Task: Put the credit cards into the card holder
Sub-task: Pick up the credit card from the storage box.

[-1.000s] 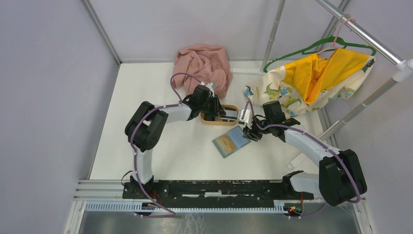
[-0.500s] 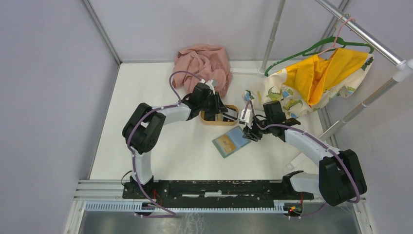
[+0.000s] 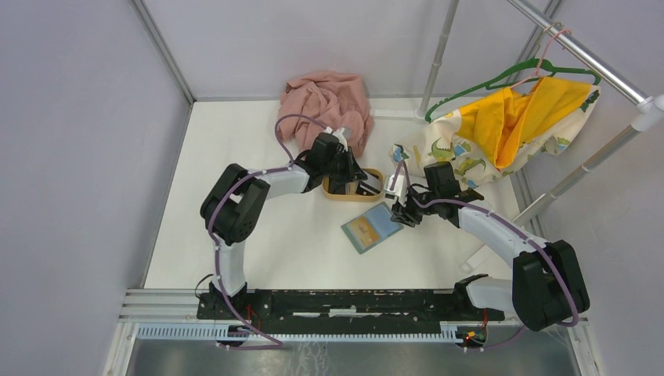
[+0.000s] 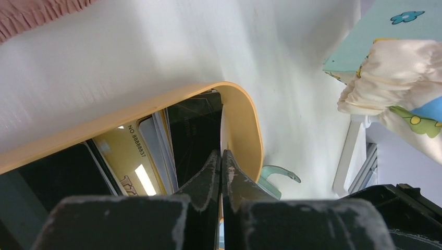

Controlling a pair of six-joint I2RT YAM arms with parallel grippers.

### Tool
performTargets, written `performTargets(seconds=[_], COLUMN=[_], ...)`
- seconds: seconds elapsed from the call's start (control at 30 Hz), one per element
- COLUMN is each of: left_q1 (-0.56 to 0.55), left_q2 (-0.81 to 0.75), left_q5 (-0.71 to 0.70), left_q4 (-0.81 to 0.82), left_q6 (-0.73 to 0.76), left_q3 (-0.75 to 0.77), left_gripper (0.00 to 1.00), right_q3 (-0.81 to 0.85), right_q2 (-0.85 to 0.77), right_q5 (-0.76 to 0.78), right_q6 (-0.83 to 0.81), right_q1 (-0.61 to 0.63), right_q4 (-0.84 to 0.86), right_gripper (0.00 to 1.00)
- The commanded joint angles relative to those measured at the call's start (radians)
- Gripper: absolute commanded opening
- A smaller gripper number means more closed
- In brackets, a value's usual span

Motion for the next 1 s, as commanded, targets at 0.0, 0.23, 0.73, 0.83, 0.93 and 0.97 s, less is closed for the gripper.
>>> performTargets(seconds=[0.0, 0.23, 0.73, 0.83, 0.93, 0.97], left_q1=[-0.004, -0.001, 0.036, 0.027, 0.016, 0.013], left_q2=[-0.002, -0.241, -0.854, -0.959, -1.02, -1.022], left_q5=[0.006, -0.082, 0.059, 0.061, 0.063, 0.069], left_q4=[0.028, 0.063, 0.516, 0.626, 0.723, 0.755], left_q6=[0.004, 0.081, -0.07, -0.072, -0.065, -0.068], left_q3=[0.034, -0.093, -0.673, -0.771, -0.842, -0.858], left_gripper=[0.02, 0.02, 0.02, 0.02, 0.02, 0.02], right_q3=[0.031, 0.027, -0.005, -0.087, -0.228, -0.259], right_q2=[-0.013, -0.06, -0.113, -0.129, -0.15, -0.155], right_q5=[-0.042, -0.149, -0.533, -0.491, -0.547, -0.539], right_q6=[0.015, -0.01, 0.266, 0.449, 0.833, 0.925], right_q1=[-0.014, -0.031, 0.008, 0.007, 0.01, 0.009], right_q4=[-0.001, -0.009, 0.32, 0.503, 0.91, 1.016], right_gripper=[0.42, 0.42, 0.79, 0.78, 0.79, 0.82])
